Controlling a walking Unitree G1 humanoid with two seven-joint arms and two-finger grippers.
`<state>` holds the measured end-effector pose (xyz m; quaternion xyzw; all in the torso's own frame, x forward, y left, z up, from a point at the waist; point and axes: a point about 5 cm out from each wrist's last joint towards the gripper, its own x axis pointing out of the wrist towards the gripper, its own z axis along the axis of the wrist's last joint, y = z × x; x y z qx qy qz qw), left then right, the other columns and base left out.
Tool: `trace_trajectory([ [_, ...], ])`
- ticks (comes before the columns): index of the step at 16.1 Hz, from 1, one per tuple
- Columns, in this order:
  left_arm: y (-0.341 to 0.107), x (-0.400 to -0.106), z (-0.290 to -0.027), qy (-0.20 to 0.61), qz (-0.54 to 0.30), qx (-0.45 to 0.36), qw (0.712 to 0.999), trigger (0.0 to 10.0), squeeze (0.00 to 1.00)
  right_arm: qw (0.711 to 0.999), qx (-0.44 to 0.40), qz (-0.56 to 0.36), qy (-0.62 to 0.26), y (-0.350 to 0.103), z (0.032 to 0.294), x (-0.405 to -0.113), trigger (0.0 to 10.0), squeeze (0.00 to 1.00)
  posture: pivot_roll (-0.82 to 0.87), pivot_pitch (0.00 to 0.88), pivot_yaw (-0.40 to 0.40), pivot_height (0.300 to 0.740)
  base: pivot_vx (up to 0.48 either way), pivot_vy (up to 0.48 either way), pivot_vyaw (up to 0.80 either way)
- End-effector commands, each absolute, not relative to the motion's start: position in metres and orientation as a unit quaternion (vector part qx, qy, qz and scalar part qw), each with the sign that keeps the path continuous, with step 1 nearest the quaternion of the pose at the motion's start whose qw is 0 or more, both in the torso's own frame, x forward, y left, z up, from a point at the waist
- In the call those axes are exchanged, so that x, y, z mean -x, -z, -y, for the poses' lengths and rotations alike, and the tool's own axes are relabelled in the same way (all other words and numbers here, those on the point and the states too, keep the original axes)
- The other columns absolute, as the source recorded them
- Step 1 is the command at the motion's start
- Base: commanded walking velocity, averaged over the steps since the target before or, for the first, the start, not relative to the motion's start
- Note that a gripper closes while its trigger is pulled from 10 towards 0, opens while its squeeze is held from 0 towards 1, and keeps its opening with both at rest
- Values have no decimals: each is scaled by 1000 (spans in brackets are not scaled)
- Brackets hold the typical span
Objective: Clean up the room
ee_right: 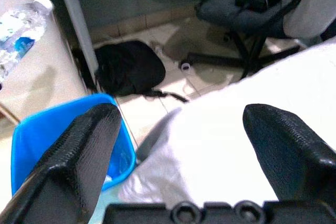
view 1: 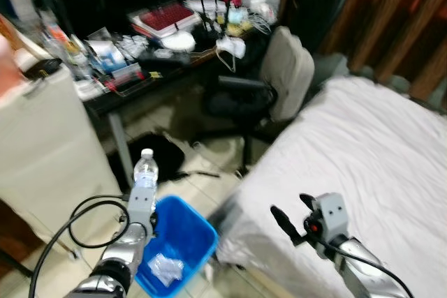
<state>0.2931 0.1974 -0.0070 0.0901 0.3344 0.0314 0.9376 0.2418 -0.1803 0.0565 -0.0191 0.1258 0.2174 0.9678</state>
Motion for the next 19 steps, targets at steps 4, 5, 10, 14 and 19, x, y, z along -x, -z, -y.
trace_trajectory([
  [4, -26, -325, -193, -23, -266, -78, 960, 10000, 1000, 968, 26, -120, -219, -70, 180, -239, 10000, 0, -183, 186, -78, 740, 0, 0, 0],
  [5, -28, -328, -189, -15, -271, -63, 960, 10000, 1000, 969, 23, -121, -215, -70, 177, -242, 10000, 0, -172, 164, -57, 740, 0, 0, 0],
  [10, -3, -307, -169, 52, -317, 7, 947, 10000, 1000, 973, 9, -111, -203, -68, 169, -251, 10000, 0, -134, 84, 4, 740, 0, 0, 0],
  [14, -16, -279, -183, 63, -154, -19, 986, 10000, 0, 984, -10, -86, -153, -67, 173, -270, 10000, 0, -30, 0, 26, 740, 0, 0, 0],
  [19, -90, -267, -160, 94, 26, -8, 995, 10000, 0, 995, -16, -31, -91, -81, 189, -286, 10000, 0, 38, 0, 8, 740, 0, 0, 0],
])
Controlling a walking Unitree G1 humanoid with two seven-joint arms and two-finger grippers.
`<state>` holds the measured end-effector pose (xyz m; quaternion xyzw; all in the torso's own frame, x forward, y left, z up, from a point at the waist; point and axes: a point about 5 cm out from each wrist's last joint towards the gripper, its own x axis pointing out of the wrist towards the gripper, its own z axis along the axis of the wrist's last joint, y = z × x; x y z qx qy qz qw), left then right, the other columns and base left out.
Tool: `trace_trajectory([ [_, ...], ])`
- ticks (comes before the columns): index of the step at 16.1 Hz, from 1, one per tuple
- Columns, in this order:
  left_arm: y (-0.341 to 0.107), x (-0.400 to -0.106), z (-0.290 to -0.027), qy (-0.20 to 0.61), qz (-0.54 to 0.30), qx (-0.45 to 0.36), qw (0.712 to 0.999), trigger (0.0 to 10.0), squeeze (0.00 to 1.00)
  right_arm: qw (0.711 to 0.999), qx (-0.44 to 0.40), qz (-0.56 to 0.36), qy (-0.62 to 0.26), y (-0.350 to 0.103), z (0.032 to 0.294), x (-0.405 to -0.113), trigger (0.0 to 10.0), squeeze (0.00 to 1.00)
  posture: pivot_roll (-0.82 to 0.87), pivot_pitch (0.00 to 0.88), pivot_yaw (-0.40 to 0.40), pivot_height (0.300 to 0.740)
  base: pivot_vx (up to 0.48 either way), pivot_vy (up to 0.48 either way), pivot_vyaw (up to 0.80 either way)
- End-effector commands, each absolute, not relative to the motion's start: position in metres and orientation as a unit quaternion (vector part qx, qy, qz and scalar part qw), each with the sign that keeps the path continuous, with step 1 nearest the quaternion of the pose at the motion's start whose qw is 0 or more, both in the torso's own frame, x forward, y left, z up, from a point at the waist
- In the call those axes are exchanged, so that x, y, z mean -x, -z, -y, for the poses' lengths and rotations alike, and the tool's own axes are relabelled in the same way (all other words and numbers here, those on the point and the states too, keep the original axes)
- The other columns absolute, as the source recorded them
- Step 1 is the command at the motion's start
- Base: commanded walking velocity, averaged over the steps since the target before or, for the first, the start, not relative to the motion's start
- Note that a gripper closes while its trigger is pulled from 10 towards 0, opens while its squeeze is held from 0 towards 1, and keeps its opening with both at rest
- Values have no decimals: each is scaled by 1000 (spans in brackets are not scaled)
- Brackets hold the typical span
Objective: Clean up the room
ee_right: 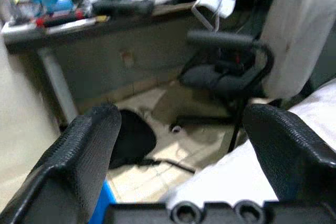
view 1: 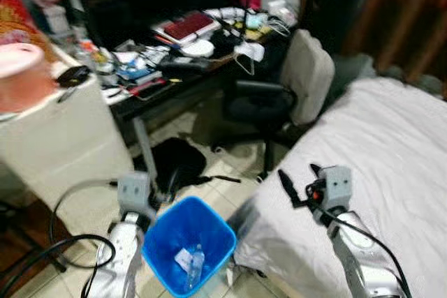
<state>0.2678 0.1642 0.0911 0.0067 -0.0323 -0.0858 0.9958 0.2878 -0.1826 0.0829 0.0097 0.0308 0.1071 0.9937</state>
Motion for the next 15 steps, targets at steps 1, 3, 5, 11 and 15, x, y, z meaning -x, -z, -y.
trace_trajectory([
  [1, -92, -267, -159, 95, 22, 0, 995, 10000, 0, 996, -15, -26, -86, -82, 189, -290, 10000, 0, 38, 0, 9, 740, 0, -480, -800],
  [3, -79, -269, -152, 104, -11, -13, 994, 10000, 0, 996, -12, -27, -87, -81, 186, -296, 10000, 0, 25, 0, 16, 740, 0, -480, -800],
  [5, -73, -271, -146, 116, -35, -3, 993, 10000, 0, 996, -8, -28, -87, -79, 183, -299, 10000, 0, 1, 0, 25, 740, 0, -480, -800],
  [11, -59, -270, -144, 128, -74, -16, 989, 10000, 0, 995, -5, -42, -91, -67, 187, -286, 10000, 0, -39, 0, 29, 740, 0, -65, -800],
  [15, -64, -269, -168, 64, -47, 3, 997, 10000, 0, 996, -32, -17, -84, -74, 188, -289, 10000, 0, -28, 0, 22, 740, 0, 0, -800],
])
